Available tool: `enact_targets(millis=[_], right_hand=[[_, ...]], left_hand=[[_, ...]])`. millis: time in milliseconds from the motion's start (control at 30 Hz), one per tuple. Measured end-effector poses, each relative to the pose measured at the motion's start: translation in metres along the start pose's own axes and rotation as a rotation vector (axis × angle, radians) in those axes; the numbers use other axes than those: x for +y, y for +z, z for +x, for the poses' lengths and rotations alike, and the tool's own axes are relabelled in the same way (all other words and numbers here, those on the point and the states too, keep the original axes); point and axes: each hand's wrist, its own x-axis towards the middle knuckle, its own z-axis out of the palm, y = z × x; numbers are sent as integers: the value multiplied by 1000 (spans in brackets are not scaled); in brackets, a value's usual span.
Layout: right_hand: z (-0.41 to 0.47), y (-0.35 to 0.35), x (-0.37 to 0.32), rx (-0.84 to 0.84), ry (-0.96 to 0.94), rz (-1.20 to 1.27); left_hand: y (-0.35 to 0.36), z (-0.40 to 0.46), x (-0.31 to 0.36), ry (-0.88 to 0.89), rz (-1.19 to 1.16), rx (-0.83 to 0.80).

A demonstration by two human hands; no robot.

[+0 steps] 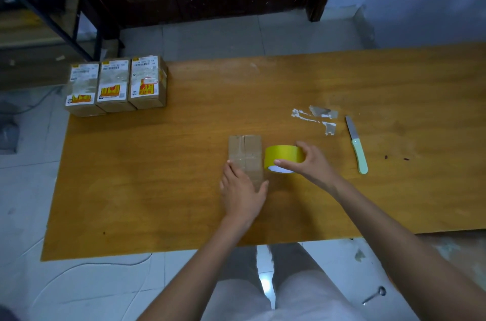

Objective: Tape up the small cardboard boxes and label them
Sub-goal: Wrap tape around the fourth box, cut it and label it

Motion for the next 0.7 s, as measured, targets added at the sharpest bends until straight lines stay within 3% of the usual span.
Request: enact_targets(millis=[233,400,700], right_hand=[[0,-3,8,-26,4,-25],[-1,-8,5,-35,-35,-173],[-20,-39,-34,125,-467,-187]], left_hand=[[10,4,13,-71,26,30],[8,12,16,-101,28,38],[-43,21,9,50,-134,228]])
